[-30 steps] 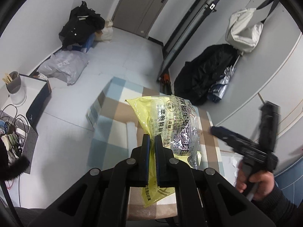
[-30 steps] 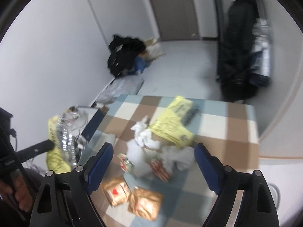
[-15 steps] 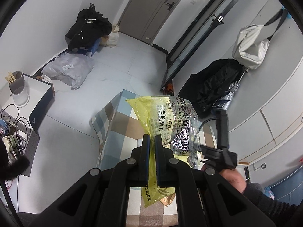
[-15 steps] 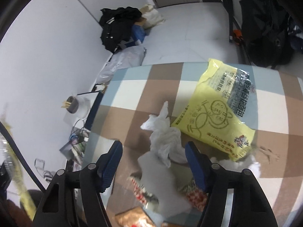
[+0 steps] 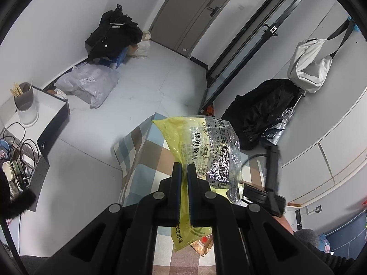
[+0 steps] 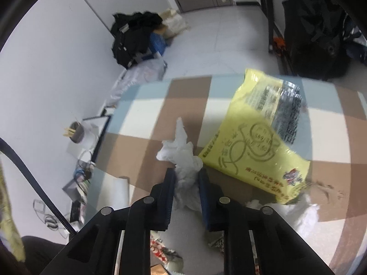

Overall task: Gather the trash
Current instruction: 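Lift the yellow bag with the left tool while the right tool grasps white tissue, then carry tissue in the right tool to the bin and open it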

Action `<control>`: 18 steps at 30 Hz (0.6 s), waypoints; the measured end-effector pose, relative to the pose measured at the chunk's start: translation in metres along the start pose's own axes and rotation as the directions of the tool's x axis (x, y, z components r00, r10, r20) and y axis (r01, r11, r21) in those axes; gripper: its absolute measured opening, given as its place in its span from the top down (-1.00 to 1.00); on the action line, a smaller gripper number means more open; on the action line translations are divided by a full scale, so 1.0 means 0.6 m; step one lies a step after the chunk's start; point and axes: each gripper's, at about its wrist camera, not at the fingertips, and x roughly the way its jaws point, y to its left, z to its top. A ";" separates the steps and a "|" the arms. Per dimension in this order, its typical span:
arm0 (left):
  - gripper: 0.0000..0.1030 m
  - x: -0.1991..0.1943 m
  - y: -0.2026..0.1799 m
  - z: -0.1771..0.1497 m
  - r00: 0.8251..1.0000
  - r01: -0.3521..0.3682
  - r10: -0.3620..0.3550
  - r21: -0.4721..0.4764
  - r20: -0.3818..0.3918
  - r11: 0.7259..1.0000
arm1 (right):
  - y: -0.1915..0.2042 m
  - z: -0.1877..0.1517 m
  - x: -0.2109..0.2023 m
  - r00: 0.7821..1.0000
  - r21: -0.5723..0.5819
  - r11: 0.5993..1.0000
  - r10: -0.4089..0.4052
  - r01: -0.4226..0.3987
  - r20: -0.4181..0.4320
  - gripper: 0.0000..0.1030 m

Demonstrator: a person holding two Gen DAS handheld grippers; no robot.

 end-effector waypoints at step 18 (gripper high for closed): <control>0.98 -0.037 -0.148 -0.016 0.994 0.001 -0.021 0.176 0.109 0.984 | -0.059 -0.037 -0.350 0.915 -0.059 0.997 0.074 -0.055 0.397 0.64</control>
